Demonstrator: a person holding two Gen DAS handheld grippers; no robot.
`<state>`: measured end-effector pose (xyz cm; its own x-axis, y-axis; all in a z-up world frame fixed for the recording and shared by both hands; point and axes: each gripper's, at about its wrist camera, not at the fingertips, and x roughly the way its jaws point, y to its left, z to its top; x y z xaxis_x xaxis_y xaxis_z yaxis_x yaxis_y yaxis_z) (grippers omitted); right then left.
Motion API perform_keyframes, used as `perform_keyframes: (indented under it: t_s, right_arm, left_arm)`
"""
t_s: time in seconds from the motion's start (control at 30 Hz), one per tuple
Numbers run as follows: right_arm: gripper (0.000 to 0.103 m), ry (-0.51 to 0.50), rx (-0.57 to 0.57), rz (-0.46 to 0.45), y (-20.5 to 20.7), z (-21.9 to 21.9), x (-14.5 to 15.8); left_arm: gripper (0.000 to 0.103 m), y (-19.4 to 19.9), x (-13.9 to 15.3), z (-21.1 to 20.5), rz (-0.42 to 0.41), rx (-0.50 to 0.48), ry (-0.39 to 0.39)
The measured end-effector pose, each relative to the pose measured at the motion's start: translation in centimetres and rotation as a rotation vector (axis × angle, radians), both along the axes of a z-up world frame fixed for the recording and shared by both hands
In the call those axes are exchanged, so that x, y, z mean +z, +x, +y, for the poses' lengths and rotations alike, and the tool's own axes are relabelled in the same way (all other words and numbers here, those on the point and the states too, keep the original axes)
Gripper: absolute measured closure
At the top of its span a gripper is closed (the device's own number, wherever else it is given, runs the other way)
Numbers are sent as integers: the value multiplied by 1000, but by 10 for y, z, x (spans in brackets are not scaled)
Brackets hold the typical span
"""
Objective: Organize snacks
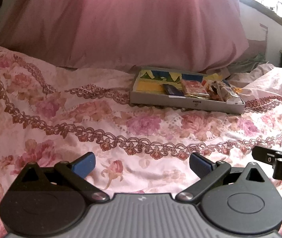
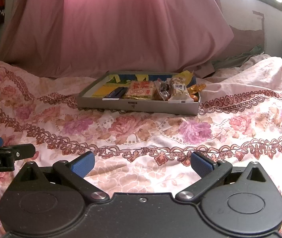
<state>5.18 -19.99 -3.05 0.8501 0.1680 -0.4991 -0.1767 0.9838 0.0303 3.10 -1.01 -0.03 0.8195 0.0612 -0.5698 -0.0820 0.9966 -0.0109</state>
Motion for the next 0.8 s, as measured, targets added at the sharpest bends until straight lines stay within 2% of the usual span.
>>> perform_keyframes:
  t_s: [0.23, 0.8]
  right_arm:
    - [1, 0, 0, 4, 1, 0, -1]
    - [1, -4, 2, 10, 1, -1, -4]
  left_arm:
    - [0, 2, -2, 1, 30, 36, -19]
    - [0, 2, -4, 3, 43, 44, -14]
